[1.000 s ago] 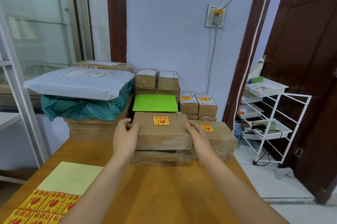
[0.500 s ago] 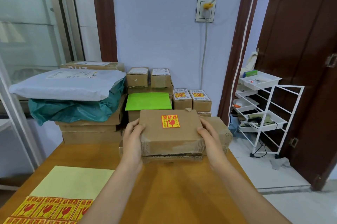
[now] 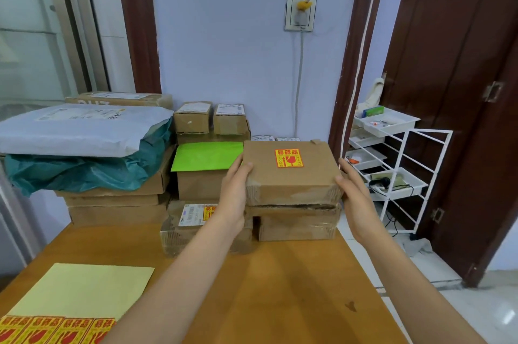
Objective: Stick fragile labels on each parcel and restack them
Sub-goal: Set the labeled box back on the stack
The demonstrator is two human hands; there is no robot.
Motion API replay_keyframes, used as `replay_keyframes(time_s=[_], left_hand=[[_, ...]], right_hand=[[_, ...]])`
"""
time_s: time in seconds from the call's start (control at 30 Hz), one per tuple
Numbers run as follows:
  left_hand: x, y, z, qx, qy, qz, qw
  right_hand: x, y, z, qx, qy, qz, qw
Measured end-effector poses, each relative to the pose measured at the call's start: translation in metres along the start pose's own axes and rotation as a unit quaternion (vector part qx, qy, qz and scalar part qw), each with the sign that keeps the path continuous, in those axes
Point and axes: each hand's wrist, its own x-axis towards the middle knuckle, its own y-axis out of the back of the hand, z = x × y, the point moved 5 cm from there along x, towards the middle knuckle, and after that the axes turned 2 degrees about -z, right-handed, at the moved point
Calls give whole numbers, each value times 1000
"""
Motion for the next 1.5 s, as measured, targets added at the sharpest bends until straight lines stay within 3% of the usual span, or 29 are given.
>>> replay_keyframes(time_s=[0.33, 0.7, 1.0, 1.27, 1.5], left_hand=[[44, -42, -3, -11, 37, -64, 997], [70, -51, -40, 53, 46, -81, 994], [74, -37, -61, 45, 54, -50, 996], [72, -30, -74, 91, 73, -46, 992], [61, -27, -78, 99, 84, -51, 990]], right_hand=[[50, 25, -3, 14, 8, 32, 999], [72, 33, 25, 0, -53, 36, 998], [74, 32, 58, -56, -83, 10, 995], [58, 32, 55, -51, -144, 47, 987], [56, 37, 95, -84, -183, 49, 978]])
